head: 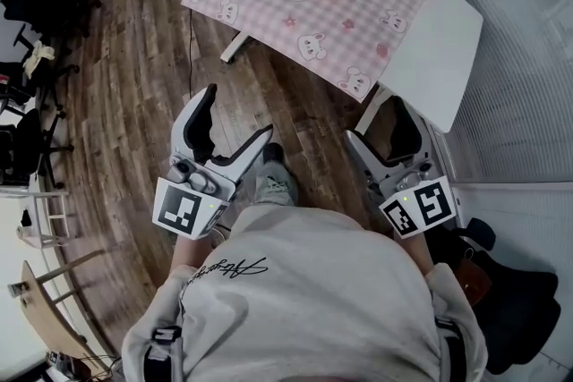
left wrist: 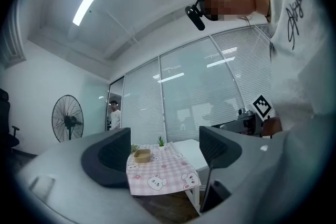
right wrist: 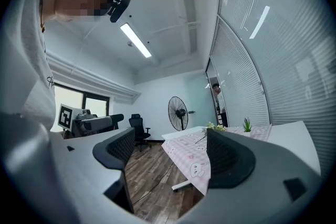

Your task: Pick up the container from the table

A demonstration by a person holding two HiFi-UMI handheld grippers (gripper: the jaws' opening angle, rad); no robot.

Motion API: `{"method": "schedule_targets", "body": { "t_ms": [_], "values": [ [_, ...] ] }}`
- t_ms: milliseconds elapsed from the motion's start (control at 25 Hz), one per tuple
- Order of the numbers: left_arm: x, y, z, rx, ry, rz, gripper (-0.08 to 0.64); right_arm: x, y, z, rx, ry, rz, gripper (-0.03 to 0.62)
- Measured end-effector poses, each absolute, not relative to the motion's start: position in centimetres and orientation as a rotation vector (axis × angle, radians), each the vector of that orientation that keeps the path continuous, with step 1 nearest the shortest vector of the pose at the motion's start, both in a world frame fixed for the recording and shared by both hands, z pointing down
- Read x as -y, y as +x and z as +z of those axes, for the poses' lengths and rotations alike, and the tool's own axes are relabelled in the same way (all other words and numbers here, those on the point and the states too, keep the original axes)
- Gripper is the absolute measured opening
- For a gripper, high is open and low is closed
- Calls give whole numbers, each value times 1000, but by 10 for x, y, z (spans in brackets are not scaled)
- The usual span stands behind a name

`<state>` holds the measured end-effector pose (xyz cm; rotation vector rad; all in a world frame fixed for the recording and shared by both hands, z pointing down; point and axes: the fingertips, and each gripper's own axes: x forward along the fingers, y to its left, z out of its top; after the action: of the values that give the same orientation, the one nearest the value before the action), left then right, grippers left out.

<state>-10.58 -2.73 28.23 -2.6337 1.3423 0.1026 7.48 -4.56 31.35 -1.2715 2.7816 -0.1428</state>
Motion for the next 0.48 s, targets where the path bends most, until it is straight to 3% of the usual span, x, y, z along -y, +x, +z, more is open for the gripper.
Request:
{"method": "schedule_targets", "body": {
  "t_ms": [480],
  "values": [
    [151, -146, 267, -1231, -2691, 86, 392, 152, 37, 298, -2710, -1384, -145, 413]
  ]
}}
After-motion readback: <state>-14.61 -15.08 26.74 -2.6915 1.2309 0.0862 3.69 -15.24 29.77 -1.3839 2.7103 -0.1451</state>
